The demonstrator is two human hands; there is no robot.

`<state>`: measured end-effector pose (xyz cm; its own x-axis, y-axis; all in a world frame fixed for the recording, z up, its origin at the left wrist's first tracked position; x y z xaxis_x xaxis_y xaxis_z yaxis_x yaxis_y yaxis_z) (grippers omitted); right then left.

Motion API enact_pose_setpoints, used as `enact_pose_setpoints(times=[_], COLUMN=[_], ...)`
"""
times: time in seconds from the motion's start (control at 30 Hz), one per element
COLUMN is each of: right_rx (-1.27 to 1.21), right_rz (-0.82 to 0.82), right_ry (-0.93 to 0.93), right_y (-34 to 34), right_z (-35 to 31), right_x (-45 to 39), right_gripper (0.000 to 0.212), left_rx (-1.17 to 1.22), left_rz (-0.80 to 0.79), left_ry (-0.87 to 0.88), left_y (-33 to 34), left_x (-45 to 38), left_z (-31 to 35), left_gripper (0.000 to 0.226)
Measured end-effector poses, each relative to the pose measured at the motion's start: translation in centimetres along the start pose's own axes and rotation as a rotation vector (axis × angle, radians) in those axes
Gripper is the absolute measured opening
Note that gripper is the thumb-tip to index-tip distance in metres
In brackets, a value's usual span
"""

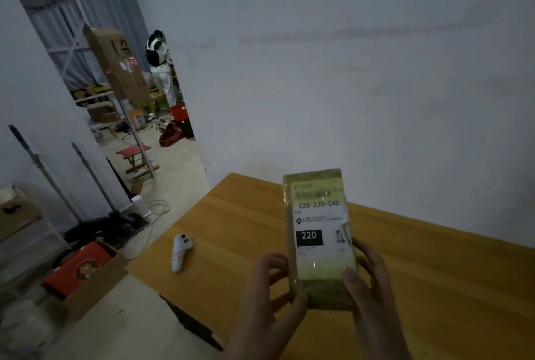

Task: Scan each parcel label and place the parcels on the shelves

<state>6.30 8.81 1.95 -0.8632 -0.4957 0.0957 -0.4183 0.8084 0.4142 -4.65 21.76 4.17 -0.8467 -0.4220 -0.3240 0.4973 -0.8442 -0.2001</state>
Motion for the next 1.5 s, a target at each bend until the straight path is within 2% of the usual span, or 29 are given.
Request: enact_pose_setpoints(times=[0.07,0.13,0.17,0.27,0.43,0.53,0.67,0.8,0.9,1.0,1.17,1.23,1.3,1.4,1.5], right_rx=[0.096,0.058,0.02,-0.058,-0.101,-0.094,-0.136,-0.074,-0.047,-0.031,0.011,0.096,0.174,0.334,0.598], right_rz=[0.011,0.053,0.097,0.257,0.356,0.39,0.427,0.443,0.458,0.46,0.355,0.314,0.383,0.585,0.695], right_ry=[-0.001,0.041,0.073,0.135,0.14,0.134,0.162,0.163,0.155,0.136,0.16,0.2,0.237,0.317,0.424], right_y=[-3.3,-6.7,-8.2,-11.6,-14.0,-14.6,-14.9,-14.9,-14.7,-15.0,-15.9,-17.9,-21.4,-28.5,-35.8], right_z=[-2.6,-4.0,-4.4,-5.4,-6.5,-6.5,-5.9,-5.4,-4.5,-3.5,-3.4,-3.8,-3.8,-3.0,-2.1], right_x=[4.9,9.1,11.0,15.9,21.0,22.7,23.7,23.6,23.3,23.1,23.4,22.7,21.3,18.6,15.9], right_gripper=[0.078,0.083,0.079,0.042,0.035,0.04,0.045,0.088,0.089,0.086,0.078,0.074,0.064,0.026,0.023], left_rx=[0.02,-0.029,-0.072,-0.139,-0.055,0.036,0.245,0.349,0.382,0.426,0.405,0.387,0.373,0.329,0.32], left_rz=[-0.082,-0.166,-0.196,-0.234,-0.386,-0.481,-0.582,-0.597,-0.638,-0.677,-0.615,-0.565,-0.507,-0.428,-0.386], left_ry=[-0.013,0.018,0.04,0.053,-0.052,-0.107,-0.205,-0.324,-0.388,-0.413,-0.42,-0.419,-0.419,-0.406,-0.412], left_y=[2.9,5.6,6.8,10.0,13.9,14.9,15.7,16.2,16.2,16.3,16.2,16.1,16.1,16.0,16.1], left_x=[3.5,6.1,7.0,8.7,10.7,11.5,11.7,11.3,10.8,10.6,10.9,10.6,10.3,10.1,10.3], left_z=[2.5,4.8,5.8,7.6,8.2,8.1,8.3,8.3,7.0,5.6,4.9,4.6,4.2,3.9,4.0], left_gripper=[0.046,0.044,0.044,0.056,0.07,0.08,0.078,0.061,0.064,0.078,0.084,0.079,0.072,0.071,0.071])
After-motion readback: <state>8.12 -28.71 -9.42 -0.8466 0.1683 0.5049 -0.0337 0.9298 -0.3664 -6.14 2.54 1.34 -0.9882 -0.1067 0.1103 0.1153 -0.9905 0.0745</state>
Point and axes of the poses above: each hand's wrist, its own x-axis away from the middle knuckle, its own y-axis out of the palm, z = x × y, the point moved 3 cm from there along -x, towards the middle knuckle, and after that the axes turned 8 degrees about y, right-handed, at the moved point
